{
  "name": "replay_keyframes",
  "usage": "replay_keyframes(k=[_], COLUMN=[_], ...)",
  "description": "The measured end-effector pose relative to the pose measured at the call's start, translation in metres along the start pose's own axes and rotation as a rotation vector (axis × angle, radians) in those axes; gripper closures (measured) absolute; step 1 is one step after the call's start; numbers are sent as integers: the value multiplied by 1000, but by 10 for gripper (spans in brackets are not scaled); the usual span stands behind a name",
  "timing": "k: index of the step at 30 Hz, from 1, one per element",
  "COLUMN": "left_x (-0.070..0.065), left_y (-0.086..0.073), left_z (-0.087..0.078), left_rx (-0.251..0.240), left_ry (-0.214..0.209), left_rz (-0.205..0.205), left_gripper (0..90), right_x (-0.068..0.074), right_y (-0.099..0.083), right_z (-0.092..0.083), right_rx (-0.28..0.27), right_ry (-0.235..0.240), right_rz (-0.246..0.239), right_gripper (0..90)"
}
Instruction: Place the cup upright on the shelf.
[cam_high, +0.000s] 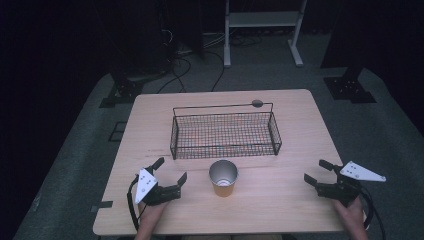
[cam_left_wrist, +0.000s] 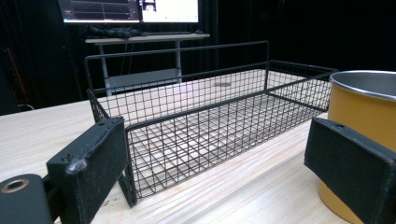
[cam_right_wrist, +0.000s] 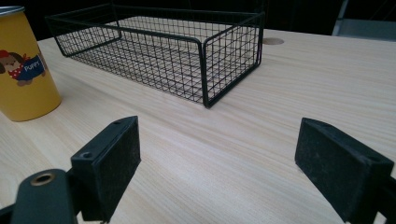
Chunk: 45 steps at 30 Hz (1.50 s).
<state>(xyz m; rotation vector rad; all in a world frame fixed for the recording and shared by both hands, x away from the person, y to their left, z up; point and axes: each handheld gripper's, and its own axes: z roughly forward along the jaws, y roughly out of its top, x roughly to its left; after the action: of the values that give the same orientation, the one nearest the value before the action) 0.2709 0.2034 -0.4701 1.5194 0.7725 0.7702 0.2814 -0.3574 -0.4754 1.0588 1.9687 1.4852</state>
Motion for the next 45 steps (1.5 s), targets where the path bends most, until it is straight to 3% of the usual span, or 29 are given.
replay_keyframes(k=[7, 16, 32, 35, 45], left_x=[-2, -8, -22, -23, -31], left_y=[1, 3, 5, 5, 5], left_z=[0, 2, 8, 9, 12], left_rx=[-3, 2, 19, 17, 27], left_ry=[-9, -61, -110, -129, -157], left_rz=[0, 8, 46, 19, 51], left_gripper=[53, 28, 11, 11, 11], right_x=[0, 1, 1, 1, 1], right_y=[0, 0, 0, 0, 0], right_z=[0, 2, 1, 1, 1], right_rx=[2, 14, 11, 12, 11], right_ry=[-3, -12, -8, -9, -8], right_rz=[0, -5, -5, -6, -6], right_gripper=[132, 132, 132, 132, 132])
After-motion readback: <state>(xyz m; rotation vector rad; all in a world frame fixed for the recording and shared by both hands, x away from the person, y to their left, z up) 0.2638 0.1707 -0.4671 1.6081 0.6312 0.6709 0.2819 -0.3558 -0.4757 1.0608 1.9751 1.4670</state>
